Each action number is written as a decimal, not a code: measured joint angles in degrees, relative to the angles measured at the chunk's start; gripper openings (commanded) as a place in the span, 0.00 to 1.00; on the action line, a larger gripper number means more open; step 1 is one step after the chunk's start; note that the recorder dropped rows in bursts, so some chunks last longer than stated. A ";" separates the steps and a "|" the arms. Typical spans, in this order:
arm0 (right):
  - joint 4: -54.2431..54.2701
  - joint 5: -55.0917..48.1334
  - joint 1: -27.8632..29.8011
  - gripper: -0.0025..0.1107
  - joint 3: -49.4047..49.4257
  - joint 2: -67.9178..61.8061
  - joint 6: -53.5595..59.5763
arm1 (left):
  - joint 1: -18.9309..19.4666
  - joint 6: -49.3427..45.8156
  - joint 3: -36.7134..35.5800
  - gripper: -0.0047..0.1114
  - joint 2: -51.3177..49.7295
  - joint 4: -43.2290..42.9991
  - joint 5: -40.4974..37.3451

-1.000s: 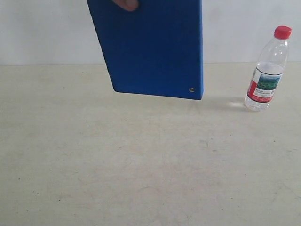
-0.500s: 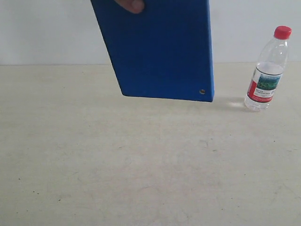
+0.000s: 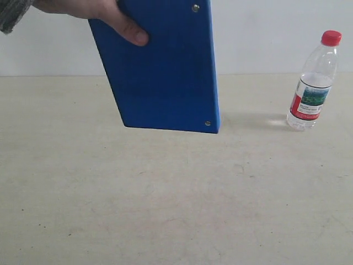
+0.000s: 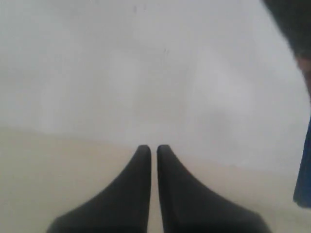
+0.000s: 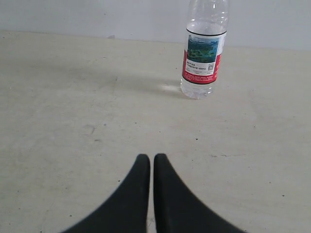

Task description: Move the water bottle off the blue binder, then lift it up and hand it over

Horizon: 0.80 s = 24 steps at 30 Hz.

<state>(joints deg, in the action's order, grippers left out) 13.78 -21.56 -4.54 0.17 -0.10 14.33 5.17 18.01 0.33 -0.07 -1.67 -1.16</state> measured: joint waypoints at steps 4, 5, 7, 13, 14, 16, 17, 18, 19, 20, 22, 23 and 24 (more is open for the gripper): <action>0.00 0.00 0.00 0.02 0.00 0.00 0.00 | 0.00 4.27 -0.15 0.08 0.00 -1.30 -20.08; 0.00 0.00 0.00 0.02 0.00 0.00 0.00 | 0.00 4.27 -0.15 0.08 0.00 -1.30 -21.59; 0.00 0.00 0.00 0.02 0.00 0.00 0.00 | 0.00 3.95 -0.15 0.08 0.00 -1.38 -22.89; 0.00 0.00 0.00 0.02 0.00 0.00 0.00 | 0.00 2.88 -0.15 0.08 0.00 -1.52 -23.51; 0.00 0.00 0.00 0.02 0.00 0.00 0.00 | 0.00 2.75 -0.15 0.08 0.00 -1.52 -23.39; 0.00 0.00 0.00 0.02 0.00 0.00 0.00 | 0.00 2.41 -0.15 0.08 0.00 -1.52 -23.29; 0.00 0.00 0.00 0.02 0.00 0.00 0.00 | 0.00 2.43 -0.15 0.08 0.00 -1.52 -23.29; 0.00 0.00 0.00 0.02 0.00 0.00 0.00 | 0.00 2.29 -0.15 0.08 0.00 -1.52 -23.29; 0.00 0.00 0.00 0.02 0.00 0.00 0.00 | 0.00 2.29 -0.15 0.08 0.00 -1.52 -23.29; 0.00 0.00 0.00 0.02 0.00 0.00 0.00 | 0.00 2.29 -0.15 0.08 0.00 -1.52 -23.29; 0.00 0.00 0.00 0.02 0.00 0.00 0.00 | 0.00 2.29 -0.15 0.08 0.00 -1.52 -23.29; 0.00 0.00 0.00 0.02 0.00 0.00 0.00 | 0.00 2.29 -0.15 0.08 0.00 -1.52 -23.29; 0.00 0.00 0.00 0.02 0.00 0.00 0.00 | 0.00 2.29 -0.15 0.08 0.00 -1.52 -23.29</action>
<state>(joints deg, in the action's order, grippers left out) 13.78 -21.56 -4.54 0.17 -0.10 14.33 5.17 20.30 0.18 -0.07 -3.18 -24.46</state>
